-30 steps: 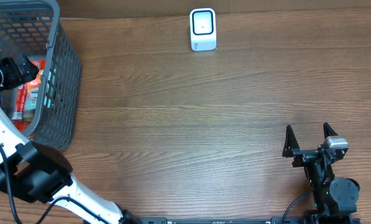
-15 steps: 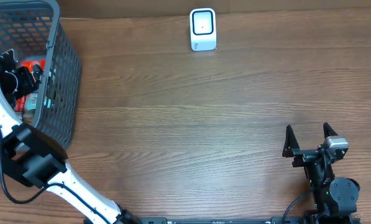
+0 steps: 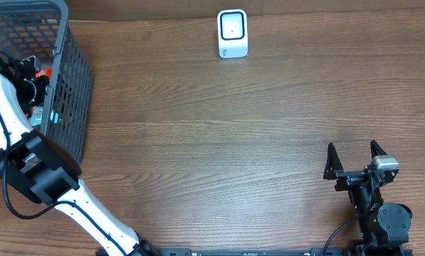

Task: Scan the item barcode
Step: 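Lower the left gripper into the basket onto the green-and-orange snack packet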

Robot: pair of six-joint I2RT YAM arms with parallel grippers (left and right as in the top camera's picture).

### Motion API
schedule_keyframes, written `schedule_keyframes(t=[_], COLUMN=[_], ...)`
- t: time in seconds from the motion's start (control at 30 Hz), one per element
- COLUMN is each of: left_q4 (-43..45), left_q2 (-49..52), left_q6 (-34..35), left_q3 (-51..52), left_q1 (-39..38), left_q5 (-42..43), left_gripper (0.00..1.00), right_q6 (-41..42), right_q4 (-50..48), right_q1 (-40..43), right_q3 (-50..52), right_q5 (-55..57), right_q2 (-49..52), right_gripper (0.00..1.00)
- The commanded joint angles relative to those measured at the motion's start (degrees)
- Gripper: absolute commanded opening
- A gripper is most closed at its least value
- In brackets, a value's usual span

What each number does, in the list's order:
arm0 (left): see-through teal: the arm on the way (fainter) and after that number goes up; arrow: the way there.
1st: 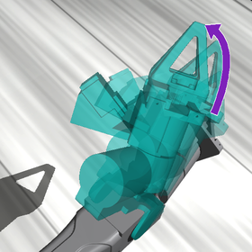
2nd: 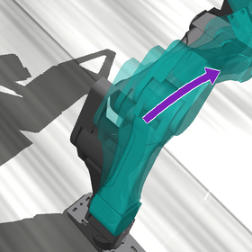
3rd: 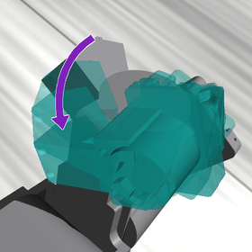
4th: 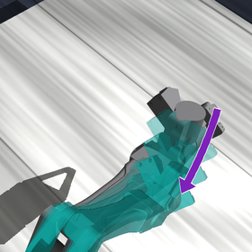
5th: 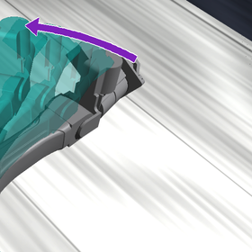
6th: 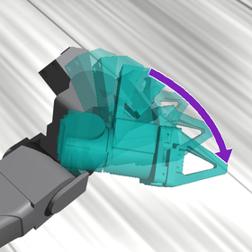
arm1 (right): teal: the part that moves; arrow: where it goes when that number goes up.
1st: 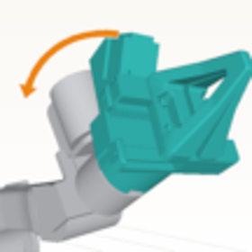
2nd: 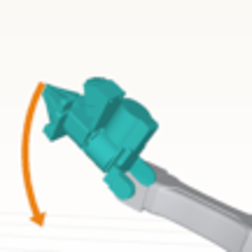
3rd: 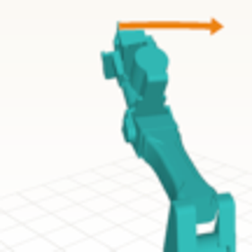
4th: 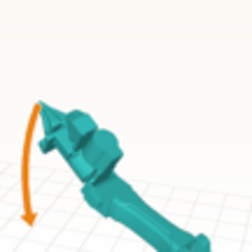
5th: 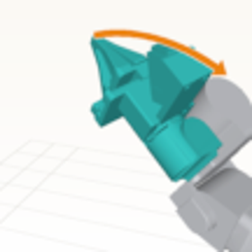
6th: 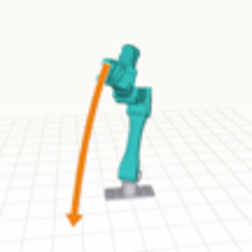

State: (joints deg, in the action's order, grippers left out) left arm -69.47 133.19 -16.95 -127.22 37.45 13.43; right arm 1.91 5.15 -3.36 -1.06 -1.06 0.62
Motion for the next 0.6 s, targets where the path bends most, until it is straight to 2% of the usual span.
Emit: schedule_keyframes(t=[0.0,0.4,0.57], left_q4=[0.57,2.19,5.22], left_q2=[0.66,0.66,0.66], left_q6=[-1.22,-1.05,-1.07], left_q3=[1.53,3.21,7.89], left_q1=[-0.39,-0.39,-0.39], left_q5=[-2.93,-2.89,-3.32], left_gripper=[1.00,1.00,1.00], right_q6=[-0.07,-0.07,-0.07], right_q4=[-0.33,-0.33,-0.33], right_q1=[0.22,0.22,0.22], right_q3=[0.61,0.61,0.61], right_q5=[0.07,0.07,0.07], right_q2=[-0.44,-0.44,-0.44], right_gripper=[1.00,1.00,1.00])
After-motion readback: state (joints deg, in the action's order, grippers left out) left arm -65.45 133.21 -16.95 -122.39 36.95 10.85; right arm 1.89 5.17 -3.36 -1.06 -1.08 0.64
